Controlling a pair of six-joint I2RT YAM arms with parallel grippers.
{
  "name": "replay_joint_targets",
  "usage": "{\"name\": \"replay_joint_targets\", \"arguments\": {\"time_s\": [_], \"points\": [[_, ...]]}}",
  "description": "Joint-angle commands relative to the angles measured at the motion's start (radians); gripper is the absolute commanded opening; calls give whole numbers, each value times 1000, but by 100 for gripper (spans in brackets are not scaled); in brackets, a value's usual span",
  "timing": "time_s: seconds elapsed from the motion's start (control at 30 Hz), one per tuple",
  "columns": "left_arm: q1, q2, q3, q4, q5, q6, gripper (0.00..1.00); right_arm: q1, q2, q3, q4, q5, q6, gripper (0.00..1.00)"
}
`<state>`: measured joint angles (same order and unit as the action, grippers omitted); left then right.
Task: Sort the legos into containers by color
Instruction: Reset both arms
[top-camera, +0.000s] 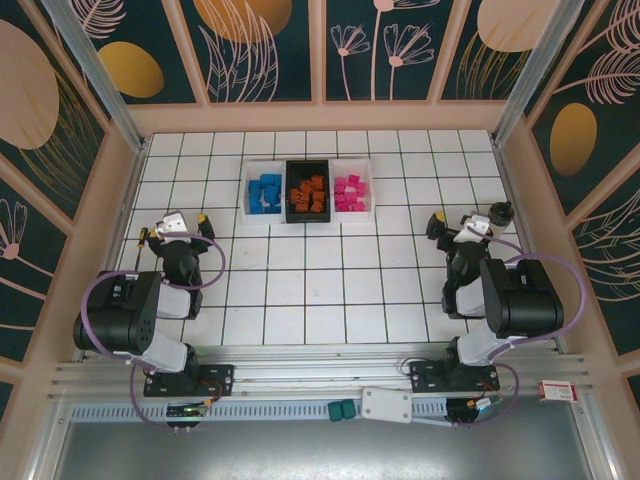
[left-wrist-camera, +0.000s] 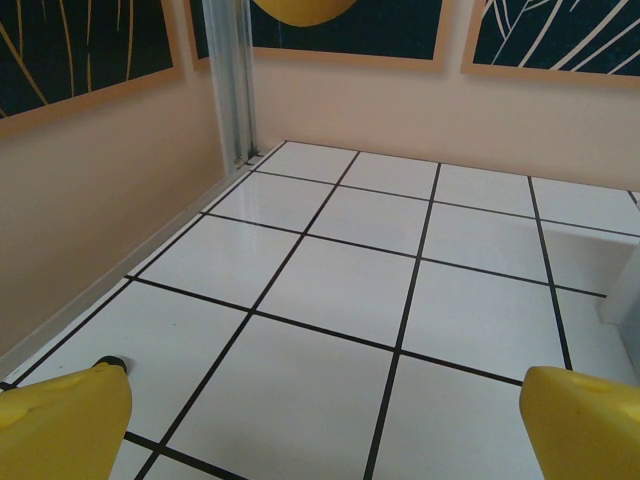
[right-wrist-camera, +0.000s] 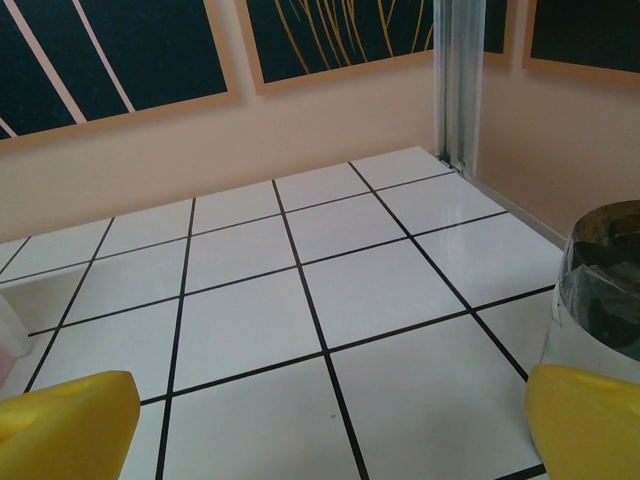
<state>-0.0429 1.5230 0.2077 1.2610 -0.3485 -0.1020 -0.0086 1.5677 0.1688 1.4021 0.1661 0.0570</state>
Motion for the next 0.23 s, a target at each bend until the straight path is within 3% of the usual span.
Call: {"name": "replay_joint_targets", "arguments": {"time_s": [0.0, 0.2], "points": [[6, -6, 7, 48, -3, -21, 99, 8, 6, 18, 0, 12, -14, 99], [7, -6, 7, 49, -4, -21, 99, 8, 5, 17, 3, 13, -16, 99]]}}
